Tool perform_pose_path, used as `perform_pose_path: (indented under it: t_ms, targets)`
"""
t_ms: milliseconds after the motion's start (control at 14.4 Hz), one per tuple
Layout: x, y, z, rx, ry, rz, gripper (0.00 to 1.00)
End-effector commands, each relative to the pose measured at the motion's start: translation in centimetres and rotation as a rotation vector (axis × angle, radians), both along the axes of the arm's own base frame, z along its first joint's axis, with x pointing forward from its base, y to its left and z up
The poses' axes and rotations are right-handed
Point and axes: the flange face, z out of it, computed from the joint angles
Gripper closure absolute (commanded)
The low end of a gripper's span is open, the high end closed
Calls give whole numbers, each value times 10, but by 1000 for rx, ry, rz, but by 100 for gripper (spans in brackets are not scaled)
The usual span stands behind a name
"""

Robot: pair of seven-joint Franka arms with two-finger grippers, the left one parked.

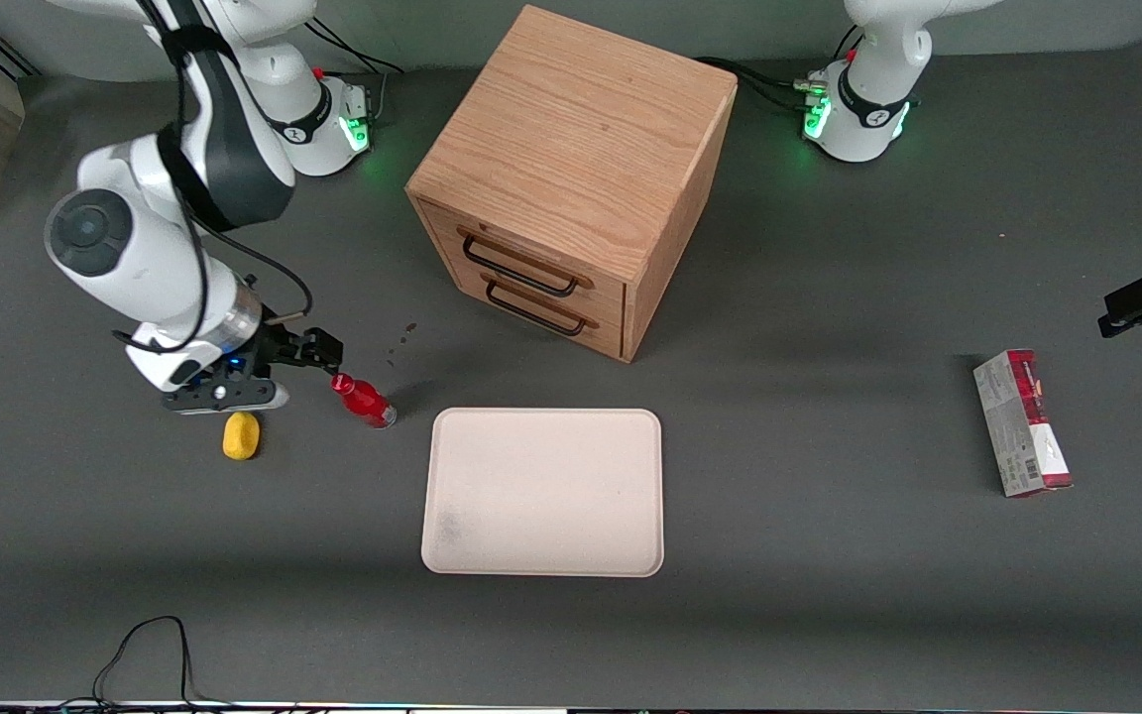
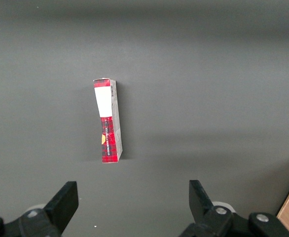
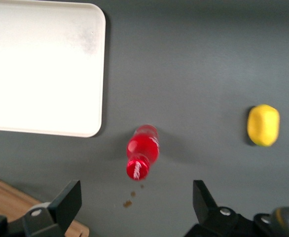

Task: Place coke bottle on tray
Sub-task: 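Lower the right gripper and close it around the red bottle's body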

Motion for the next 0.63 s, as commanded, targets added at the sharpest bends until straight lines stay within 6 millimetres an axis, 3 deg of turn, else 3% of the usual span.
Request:
perform_pose_path:
  t_ms: [0,278,557]
  targets:
    - [-11,4,-33,18,-34,-27,0]
    - [-8,4,-73,13,-36,-31,0]
    - [-8,4,-80,10,-32,-30,0]
